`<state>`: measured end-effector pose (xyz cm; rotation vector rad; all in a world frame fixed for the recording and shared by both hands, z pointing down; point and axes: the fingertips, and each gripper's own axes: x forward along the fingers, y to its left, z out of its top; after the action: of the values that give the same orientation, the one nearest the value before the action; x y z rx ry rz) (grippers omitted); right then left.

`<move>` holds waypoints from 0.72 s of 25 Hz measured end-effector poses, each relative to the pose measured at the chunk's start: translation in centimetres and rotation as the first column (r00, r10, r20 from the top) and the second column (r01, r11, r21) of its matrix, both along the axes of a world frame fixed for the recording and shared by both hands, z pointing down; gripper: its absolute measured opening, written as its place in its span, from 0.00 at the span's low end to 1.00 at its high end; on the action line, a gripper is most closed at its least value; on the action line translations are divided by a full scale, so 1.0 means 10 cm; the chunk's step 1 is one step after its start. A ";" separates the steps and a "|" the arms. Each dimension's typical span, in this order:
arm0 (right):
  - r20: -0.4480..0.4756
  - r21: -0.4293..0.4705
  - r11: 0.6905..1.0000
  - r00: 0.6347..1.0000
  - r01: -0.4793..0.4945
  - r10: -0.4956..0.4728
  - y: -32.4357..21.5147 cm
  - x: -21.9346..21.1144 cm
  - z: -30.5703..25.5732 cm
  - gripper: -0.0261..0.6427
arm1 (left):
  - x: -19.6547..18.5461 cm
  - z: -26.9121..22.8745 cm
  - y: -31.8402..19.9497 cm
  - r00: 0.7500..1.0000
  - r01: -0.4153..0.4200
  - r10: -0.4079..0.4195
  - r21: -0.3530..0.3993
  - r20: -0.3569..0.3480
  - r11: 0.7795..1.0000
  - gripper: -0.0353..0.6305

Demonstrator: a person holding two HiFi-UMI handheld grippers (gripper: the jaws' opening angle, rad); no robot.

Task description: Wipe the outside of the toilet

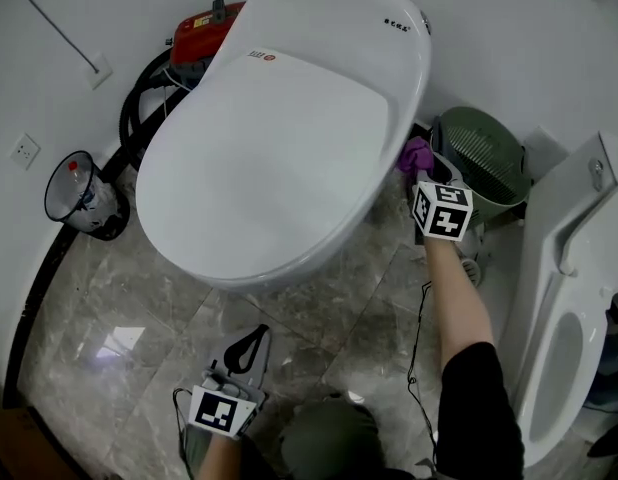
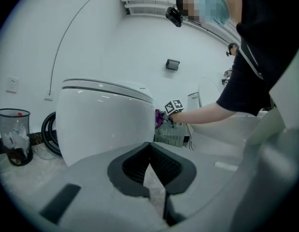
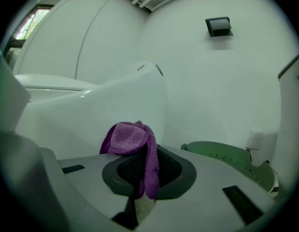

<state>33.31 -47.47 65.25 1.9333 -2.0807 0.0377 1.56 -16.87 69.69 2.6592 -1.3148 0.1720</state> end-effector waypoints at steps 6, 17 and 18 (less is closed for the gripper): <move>-0.047 -0.016 0.999 0.998 -0.047 0.046 -0.04 0.11 -0.02 0.10 | 0.03 0.06 0.07 1.000 -0.011 0.011 -0.033 0.005 0.999 0.06; 0.059 0.022 0.991 0.989 0.133 -0.134 1.21 -0.36 0.12 0.10 | -0.05 0.02 0.04 1.000 -0.008 0.007 -0.017 -0.020 1.000 0.06; 0.076 0.016 0.986 0.983 0.165 -0.166 1.38 -0.46 0.17 0.10 | -0.06 0.03 0.04 1.000 -0.003 0.003 -0.016 -0.023 1.000 0.06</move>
<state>28.67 -33.65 67.00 1.7832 -2.2890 0.0676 0.93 -16.45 70.00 2.6424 -1.2975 0.1514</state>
